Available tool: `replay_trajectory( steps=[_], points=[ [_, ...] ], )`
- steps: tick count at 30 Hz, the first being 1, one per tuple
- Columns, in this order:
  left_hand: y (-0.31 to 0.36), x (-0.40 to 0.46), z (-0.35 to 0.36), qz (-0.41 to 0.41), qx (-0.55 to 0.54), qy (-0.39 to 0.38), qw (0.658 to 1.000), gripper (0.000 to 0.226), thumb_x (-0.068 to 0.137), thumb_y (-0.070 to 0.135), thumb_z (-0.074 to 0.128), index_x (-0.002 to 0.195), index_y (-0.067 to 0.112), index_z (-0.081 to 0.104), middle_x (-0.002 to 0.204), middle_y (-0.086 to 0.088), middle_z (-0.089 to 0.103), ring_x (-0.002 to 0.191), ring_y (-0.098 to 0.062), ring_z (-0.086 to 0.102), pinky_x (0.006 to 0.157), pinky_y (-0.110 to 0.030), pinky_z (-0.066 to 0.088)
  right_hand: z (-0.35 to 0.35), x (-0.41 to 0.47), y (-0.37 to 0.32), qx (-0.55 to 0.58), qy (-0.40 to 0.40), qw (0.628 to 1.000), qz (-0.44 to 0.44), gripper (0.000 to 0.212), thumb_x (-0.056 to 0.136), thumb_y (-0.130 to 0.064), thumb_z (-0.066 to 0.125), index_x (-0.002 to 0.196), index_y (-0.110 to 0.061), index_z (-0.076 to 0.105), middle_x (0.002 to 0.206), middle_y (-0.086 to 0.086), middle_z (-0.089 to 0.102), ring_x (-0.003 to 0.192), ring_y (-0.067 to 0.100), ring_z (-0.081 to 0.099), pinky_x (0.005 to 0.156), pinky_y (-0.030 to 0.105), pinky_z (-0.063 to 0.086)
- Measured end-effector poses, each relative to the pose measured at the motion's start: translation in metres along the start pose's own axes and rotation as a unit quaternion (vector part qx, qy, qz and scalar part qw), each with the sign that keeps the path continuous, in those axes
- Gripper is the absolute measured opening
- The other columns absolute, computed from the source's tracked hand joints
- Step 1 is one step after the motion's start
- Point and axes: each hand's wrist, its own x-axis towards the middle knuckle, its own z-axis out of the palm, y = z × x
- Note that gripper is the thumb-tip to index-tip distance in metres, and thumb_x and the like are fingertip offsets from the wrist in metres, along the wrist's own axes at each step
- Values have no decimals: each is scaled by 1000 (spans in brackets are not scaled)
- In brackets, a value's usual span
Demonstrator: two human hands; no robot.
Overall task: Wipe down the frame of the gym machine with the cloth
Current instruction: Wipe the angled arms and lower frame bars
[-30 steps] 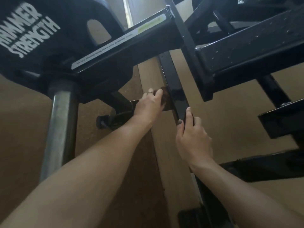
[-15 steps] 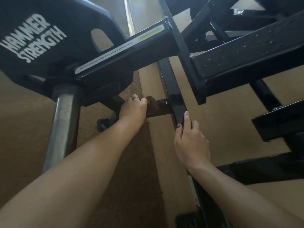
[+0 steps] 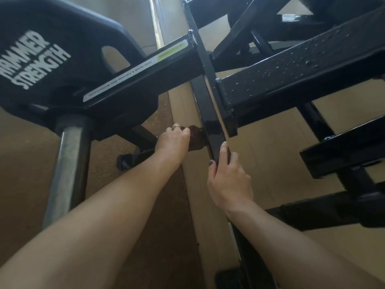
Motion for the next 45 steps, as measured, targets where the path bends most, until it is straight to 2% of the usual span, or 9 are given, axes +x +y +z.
replay_trajectory(
  steps=[5,9,13,16,22,24,28,36,45],
  points=[
    [-17,-14,-22,32,11,-84,996,36,95,16,66,128,19,52,112,-10,50,92,-26,58,68,-36,49,-27,8,-9,6,-145,989,32,70,108,-50,28,162,-26,-10,159,15,23,124,28,53,92,37,53],
    [-20,-33,-77,80,-171,-54,980,29,103,31,54,131,23,52,115,-5,56,96,-24,61,83,-43,56,-82,8,-17,131,-215,961,117,55,110,-39,32,161,-25,20,156,10,38,133,28,49,108,44,45],
    [-31,-53,-151,6,-433,-15,901,26,103,33,58,128,29,60,116,6,69,106,-12,65,96,-36,54,-152,-8,-14,288,-176,926,168,46,107,-12,43,150,-29,39,109,-9,59,101,7,61,78,20,54],
    [-27,-68,-193,-49,-575,6,816,16,102,36,59,116,30,65,107,9,72,105,-12,67,98,-36,53,-194,-15,-9,282,-126,938,156,42,105,-11,48,142,-30,48,114,-14,58,106,6,60,65,8,36],
    [-4,-122,-240,-17,-510,145,848,32,100,35,57,128,21,59,114,4,65,100,-4,61,80,-5,47,-271,-23,-11,492,-81,820,279,55,94,19,46,142,-10,47,107,-1,67,83,6,73,68,15,57],
    [11,-128,-246,73,-464,148,870,40,96,40,56,132,21,58,123,4,60,107,-6,59,89,-12,51,-286,-26,-11,531,-83,794,284,70,87,26,44,148,-8,43,115,0,67,101,16,70,92,32,57],
    [50,-116,-238,186,-299,152,924,48,96,41,62,138,18,57,138,-7,60,124,-27,60,103,-41,54,-303,-29,-22,532,-89,785,305,70,81,28,42,143,-5,52,112,-3,68,93,10,68,62,16,57],
    [45,-104,-223,215,-197,168,942,56,91,40,73,139,16,59,137,-12,63,120,-34,65,97,-46,57,-317,-22,-38,519,-69,766,373,61,79,25,43,135,2,54,137,14,60,96,20,65,96,34,56],
    [53,-96,-228,230,-250,149,929,50,92,30,73,135,10,58,131,-13,64,108,-34,70,91,-48,60,-334,-28,-9,612,-40,708,351,68,80,26,36,138,-7,49,126,13,63,107,25,68,69,26,59]
  ],
)
